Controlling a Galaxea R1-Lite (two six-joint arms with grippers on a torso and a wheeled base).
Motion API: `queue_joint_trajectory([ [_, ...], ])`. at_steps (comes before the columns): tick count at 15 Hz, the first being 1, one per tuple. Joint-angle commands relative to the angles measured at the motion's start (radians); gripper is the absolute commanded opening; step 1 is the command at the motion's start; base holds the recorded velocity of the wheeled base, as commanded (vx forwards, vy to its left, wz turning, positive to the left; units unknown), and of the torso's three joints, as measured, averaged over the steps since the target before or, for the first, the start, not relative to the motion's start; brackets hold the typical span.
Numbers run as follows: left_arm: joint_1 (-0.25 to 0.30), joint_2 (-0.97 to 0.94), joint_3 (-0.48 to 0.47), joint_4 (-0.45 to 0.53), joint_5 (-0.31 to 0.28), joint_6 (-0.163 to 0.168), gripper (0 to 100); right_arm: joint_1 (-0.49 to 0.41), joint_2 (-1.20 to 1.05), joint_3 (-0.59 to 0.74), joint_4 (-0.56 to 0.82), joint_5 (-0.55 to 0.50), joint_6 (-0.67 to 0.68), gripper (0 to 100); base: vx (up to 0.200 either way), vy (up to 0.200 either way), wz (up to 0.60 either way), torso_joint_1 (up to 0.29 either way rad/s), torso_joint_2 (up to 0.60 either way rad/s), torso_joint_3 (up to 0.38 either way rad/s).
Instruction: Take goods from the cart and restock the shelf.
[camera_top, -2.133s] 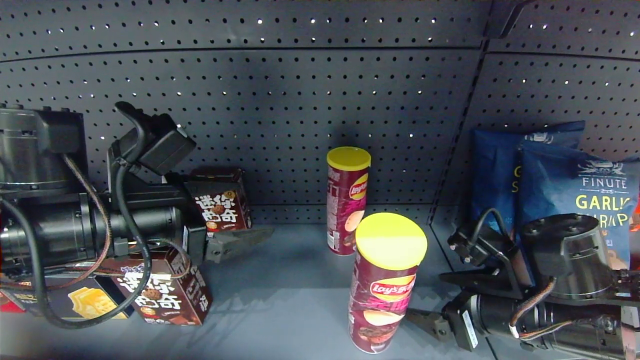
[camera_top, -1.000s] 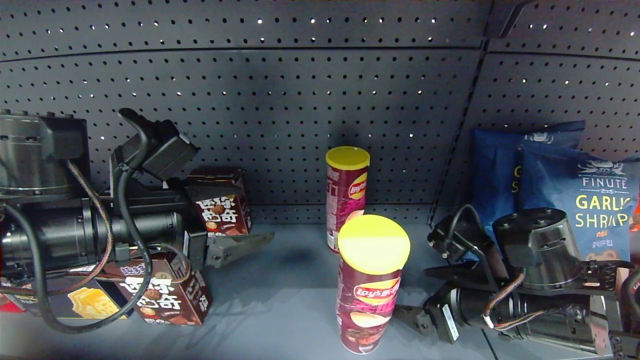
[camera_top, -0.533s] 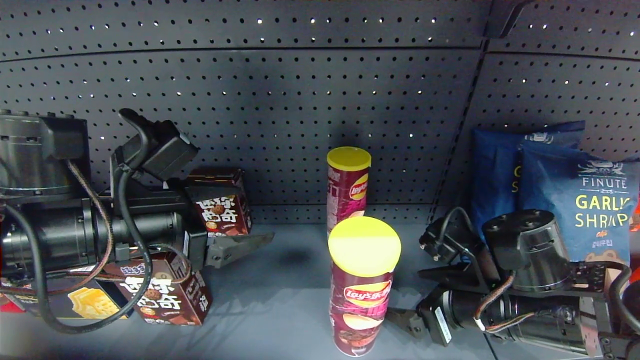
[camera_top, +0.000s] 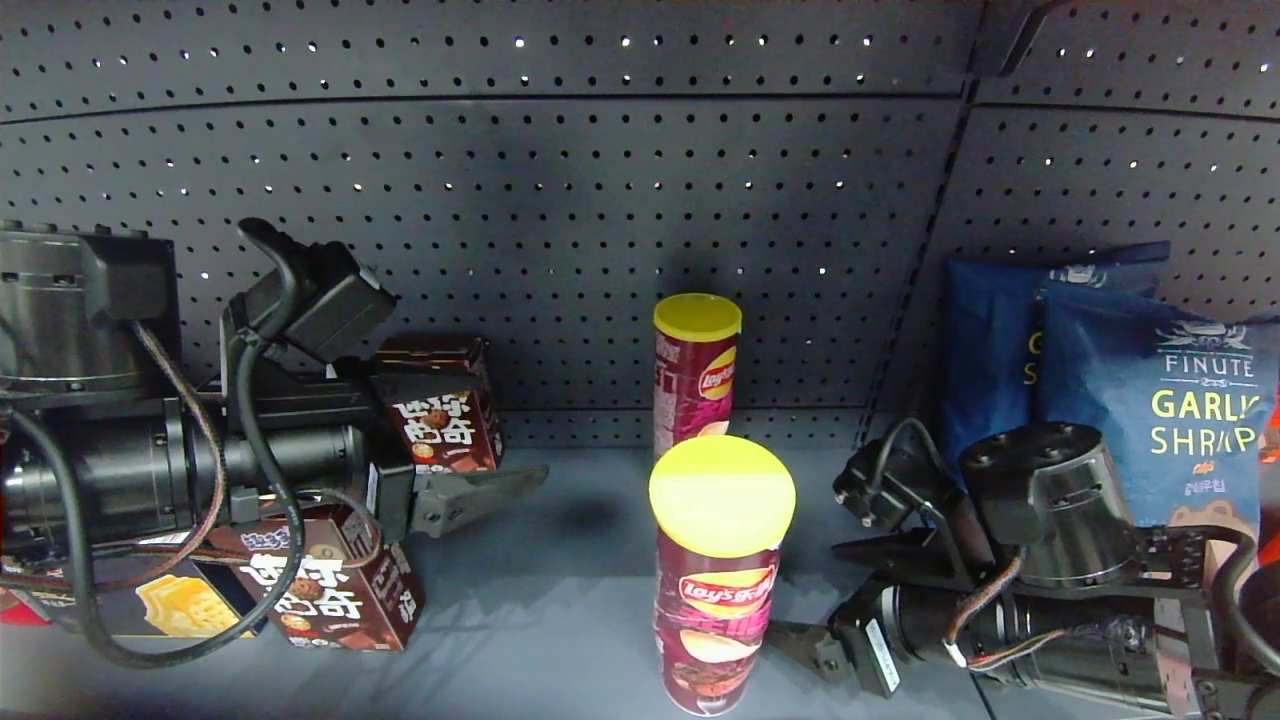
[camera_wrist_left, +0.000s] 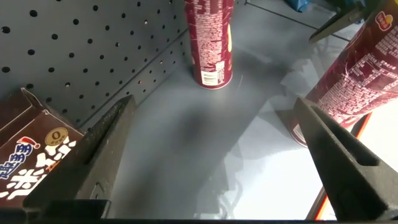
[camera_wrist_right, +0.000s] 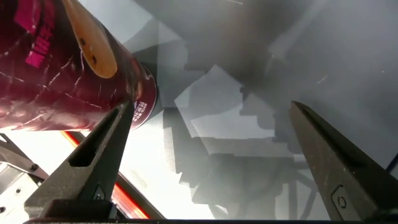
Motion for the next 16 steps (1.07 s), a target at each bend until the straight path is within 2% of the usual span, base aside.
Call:
queue_joint_trajectory([
  [1,0.001,0.0,0.0,-0.001,0.0,0.0,100,0.004,0.001,0.0,0.0,0.0,0.0,100,0.0,0.0,0.0,0.0,0.0,0.0],
  [16,-0.001,-0.002,0.002,-0.001,-0.001,0.0,100,-0.004,-0.033,-0.002,-0.029,-0.002,0.003,100,0.0,0.0,0.0,0.0,0.0,0.0],
])
